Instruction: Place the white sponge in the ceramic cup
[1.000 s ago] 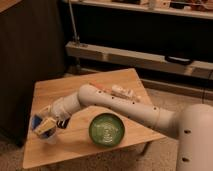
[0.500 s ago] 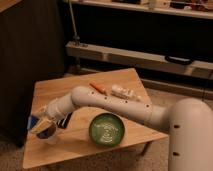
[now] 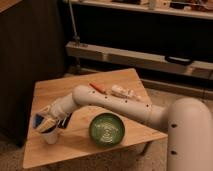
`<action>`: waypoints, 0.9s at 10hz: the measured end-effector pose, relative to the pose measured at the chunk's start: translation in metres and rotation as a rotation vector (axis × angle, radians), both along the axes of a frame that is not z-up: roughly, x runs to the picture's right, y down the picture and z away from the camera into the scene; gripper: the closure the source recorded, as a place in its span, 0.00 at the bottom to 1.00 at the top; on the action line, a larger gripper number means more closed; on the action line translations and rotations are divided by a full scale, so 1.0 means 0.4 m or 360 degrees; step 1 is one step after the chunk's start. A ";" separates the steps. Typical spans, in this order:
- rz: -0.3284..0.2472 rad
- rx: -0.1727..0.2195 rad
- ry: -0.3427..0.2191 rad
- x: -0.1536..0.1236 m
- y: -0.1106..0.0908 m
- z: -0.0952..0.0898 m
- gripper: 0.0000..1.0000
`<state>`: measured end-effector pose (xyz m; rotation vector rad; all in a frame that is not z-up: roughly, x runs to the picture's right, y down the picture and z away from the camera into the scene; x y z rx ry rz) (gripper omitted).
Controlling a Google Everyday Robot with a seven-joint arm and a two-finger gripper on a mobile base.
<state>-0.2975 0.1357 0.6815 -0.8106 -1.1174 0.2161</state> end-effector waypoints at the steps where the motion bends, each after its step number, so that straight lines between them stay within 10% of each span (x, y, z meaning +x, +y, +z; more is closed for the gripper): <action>1: -0.0004 -0.0014 -0.0011 0.023 -0.016 0.005 0.20; 9: 0.0103 -0.0192 0.0049 0.099 -0.101 -0.002 0.20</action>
